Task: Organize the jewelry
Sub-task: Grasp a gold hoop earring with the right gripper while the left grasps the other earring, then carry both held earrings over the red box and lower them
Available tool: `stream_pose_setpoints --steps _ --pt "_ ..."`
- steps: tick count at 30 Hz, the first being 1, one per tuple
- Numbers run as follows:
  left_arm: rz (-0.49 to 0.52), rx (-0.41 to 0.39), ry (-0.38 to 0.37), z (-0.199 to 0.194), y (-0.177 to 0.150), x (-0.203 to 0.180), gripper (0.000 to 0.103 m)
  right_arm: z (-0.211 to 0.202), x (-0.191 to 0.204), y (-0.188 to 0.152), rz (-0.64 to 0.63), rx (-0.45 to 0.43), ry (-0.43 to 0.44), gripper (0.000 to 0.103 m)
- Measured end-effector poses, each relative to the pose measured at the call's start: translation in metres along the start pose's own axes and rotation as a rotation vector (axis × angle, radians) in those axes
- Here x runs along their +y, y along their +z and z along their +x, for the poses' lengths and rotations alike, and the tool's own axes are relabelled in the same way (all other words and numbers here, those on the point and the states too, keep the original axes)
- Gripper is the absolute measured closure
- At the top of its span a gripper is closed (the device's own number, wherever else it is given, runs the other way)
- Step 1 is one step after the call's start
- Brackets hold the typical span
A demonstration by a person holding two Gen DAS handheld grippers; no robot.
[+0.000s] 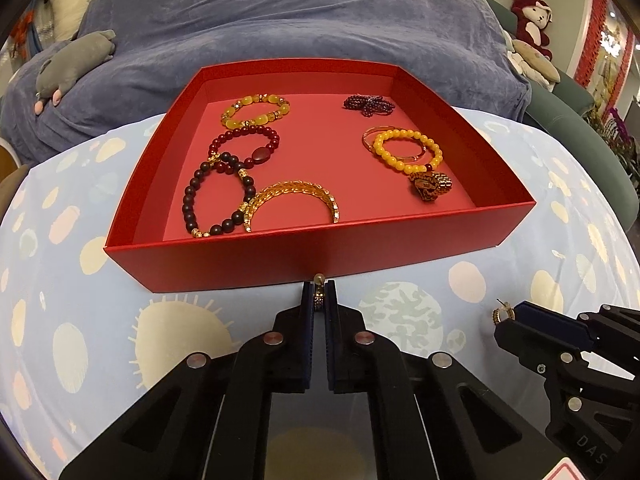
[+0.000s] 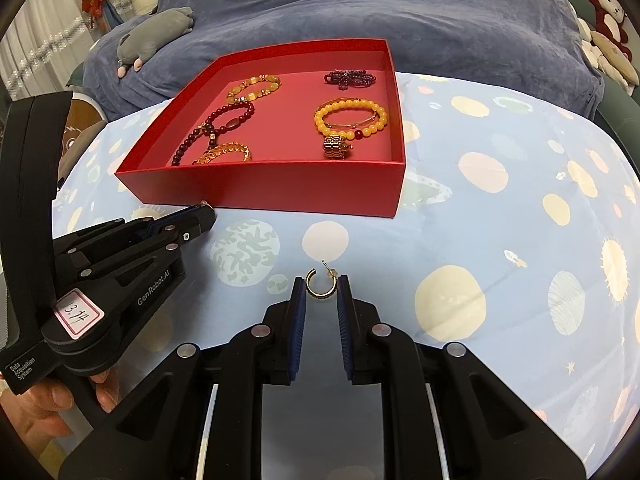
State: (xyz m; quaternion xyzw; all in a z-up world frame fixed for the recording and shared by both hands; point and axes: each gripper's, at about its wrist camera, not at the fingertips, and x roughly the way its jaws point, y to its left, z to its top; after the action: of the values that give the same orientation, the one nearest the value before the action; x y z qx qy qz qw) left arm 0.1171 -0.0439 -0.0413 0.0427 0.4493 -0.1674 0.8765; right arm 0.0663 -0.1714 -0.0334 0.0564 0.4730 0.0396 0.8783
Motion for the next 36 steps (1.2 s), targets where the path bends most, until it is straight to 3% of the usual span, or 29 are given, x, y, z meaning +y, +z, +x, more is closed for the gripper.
stream_pose_setpoints --steps 9,15,36 --pt "-0.031 -0.024 -0.037 -0.033 0.006 0.008 0.1 -0.011 0.005 0.012 0.008 -0.037 0.015 0.088" --pt "-0.042 -0.048 -0.016 -0.055 0.01 0.015 0.1 -0.017 0.006 0.023 0.02 -0.066 0.026 0.088" --pt "-0.097 -0.066 0.004 -0.071 0.023 0.04 0.1 -0.027 0.003 0.054 0.065 -0.131 0.036 0.088"
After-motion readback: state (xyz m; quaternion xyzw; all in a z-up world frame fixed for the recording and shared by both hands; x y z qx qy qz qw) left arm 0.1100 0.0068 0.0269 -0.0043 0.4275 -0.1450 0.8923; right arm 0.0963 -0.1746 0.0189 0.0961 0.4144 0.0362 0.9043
